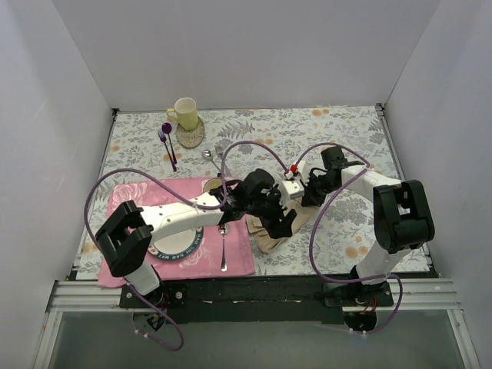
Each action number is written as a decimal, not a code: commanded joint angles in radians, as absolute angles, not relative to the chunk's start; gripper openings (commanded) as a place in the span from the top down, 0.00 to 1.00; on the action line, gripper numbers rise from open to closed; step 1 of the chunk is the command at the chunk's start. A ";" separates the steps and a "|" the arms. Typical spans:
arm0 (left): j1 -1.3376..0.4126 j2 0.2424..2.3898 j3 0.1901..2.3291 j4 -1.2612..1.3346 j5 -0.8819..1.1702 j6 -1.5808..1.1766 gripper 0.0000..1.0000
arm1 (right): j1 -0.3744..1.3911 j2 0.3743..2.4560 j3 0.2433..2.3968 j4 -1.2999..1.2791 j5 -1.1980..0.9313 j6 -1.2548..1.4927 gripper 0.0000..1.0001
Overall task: Fold the napkin into a case and place the utensils inside
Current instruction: Stuff the top corner of the smaller-rectangle-folded napkin into the folded napkin.
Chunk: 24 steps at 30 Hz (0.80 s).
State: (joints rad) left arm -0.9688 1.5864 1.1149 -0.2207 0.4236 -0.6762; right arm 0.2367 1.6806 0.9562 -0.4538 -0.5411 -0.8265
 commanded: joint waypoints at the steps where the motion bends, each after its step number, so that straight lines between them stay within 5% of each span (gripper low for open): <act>1: -1.029 1.649 1.112 -0.167 0.270 -0.614 0.32 | 0.236 1.741 0.962 -0.460 -0.474 -0.828 0.99; 13: -1.114 1.761 1.101 -0.121 0.118 -0.571 0.41 | 0.230 1.732 0.946 -0.463 -0.471 -0.838 0.99; 24: -1.114 1.790 1.109 -0.175 0.077 -0.538 0.71 | 0.225 1.727 0.933 -0.462 -0.474 -0.854 0.99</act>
State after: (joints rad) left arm -1.1091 1.7973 1.0996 -0.1570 0.1078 -0.5671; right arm 0.2298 1.6928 0.9703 -0.4652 -0.5476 -0.8188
